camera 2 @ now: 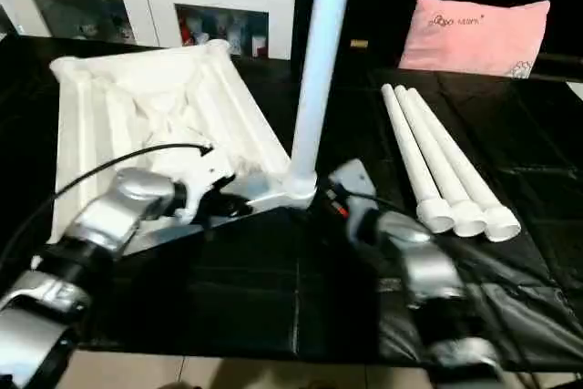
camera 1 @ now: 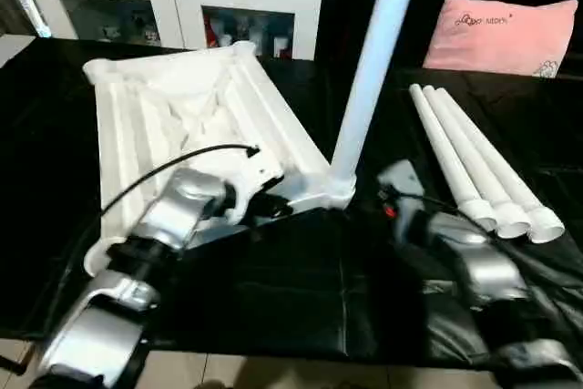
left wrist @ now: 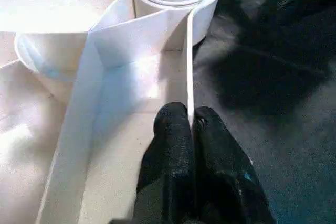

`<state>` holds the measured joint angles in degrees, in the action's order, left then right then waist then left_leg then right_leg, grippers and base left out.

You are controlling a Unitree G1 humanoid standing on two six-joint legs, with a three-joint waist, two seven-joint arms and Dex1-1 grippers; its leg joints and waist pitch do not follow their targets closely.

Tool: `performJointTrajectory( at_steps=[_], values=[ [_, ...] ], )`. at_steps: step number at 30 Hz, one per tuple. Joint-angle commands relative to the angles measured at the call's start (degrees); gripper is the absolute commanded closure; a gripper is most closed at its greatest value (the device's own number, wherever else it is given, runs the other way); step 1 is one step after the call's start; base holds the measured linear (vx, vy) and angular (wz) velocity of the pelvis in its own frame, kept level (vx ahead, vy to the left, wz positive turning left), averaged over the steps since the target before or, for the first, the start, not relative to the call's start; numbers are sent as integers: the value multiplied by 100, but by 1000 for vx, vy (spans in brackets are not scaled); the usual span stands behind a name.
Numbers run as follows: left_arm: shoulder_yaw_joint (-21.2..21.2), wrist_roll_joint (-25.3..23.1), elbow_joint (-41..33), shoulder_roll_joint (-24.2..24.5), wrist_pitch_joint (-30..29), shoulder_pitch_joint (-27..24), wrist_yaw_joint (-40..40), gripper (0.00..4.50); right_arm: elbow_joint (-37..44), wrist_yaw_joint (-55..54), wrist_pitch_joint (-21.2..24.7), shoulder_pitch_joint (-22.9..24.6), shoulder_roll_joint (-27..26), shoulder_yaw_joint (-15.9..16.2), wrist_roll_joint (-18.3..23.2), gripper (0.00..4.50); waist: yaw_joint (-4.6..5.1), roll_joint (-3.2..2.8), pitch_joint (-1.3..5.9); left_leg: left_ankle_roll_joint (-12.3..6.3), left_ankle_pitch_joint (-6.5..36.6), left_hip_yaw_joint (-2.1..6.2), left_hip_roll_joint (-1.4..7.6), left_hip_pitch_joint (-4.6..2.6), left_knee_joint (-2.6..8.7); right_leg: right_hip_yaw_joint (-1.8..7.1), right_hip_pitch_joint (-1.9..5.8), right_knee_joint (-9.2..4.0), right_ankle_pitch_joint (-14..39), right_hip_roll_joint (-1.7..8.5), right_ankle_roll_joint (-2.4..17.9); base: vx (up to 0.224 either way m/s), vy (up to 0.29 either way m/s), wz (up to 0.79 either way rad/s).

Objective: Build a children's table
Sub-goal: Rotate leg to tighten

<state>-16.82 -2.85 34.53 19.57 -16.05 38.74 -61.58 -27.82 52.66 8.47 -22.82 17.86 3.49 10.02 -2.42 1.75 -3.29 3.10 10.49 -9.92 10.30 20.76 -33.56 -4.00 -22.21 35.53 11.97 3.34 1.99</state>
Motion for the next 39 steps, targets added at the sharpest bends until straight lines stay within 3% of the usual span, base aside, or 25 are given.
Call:
performJointTrajectory(
  at_steps=[1, 8, 15, 18, 25, 33, 39],
  values=[
    [-149, 210, -255, 63, 275, -23, -537, 450, 165, 456, 37, -37, 213, -95, 249, 2, -36, -29, 371, -450, 864, 95, 312, -29, 339, 335, 329, -456, 516, 532, 1364, 0, 0, 0],
    [-420, 320, -218, 292, 822, -87, -1629, 450, 296, 1723, 75, -135, 823, 176, 385, 2, -174, -14, 389, -624, 570, 70, 350, -38, 313, 310, 318, -378, 47, 526, 1508, 0, 0, 0],
    [-637, 217, -185, 399, 1246, -88, -2086, 450, 141, 2532, -234, -328, 998, 580, 248, 2, -313, -11, 386, -518, 659, 55, 366, -60, 311, 316, 295, -381, 258, 546, 1431, 0, 0, 0],
    [-682, 175, -153, 423, 1360, -81, -2153, 450, -31, 2510, -616, -392, 943, 618, 114, 38, -324, 8, 395, -470, 641, 61, 359, -50, 310, 314, 294, -375, 255, 561, 1421, 0, 0, 0],
    [-759, 129, -109, 504, 1586, -113, -2295, 450, -233, 2835, -531, -492, 955, 806, 114, 101, -325, 29, 397, -504, 593, 63, 356, -40, 305, 307, 304, -365, 323, 543, 1371, 0, 0, 0],
    [-762, 100, -61, 526, 1665, -109, -2287, 450, -390, 2912, -762, -495, 960, 841, 29, 170, -325, 27, 398, -499, 585, 63, 353, -38, 303, 304, 299, -361, 308, 536, 1383, 0, 0, 0],
    [-744, 83, -33, 530, 1671, -130, -2250, 450, -322, 2960, -697, -419, 930, 883, 84, 178, -333, 21, 404, -529, 557, 61, 351, -39, 295, 303, 302, -352, 220, 536, 1403, 0, 0, 0]
  ],
)
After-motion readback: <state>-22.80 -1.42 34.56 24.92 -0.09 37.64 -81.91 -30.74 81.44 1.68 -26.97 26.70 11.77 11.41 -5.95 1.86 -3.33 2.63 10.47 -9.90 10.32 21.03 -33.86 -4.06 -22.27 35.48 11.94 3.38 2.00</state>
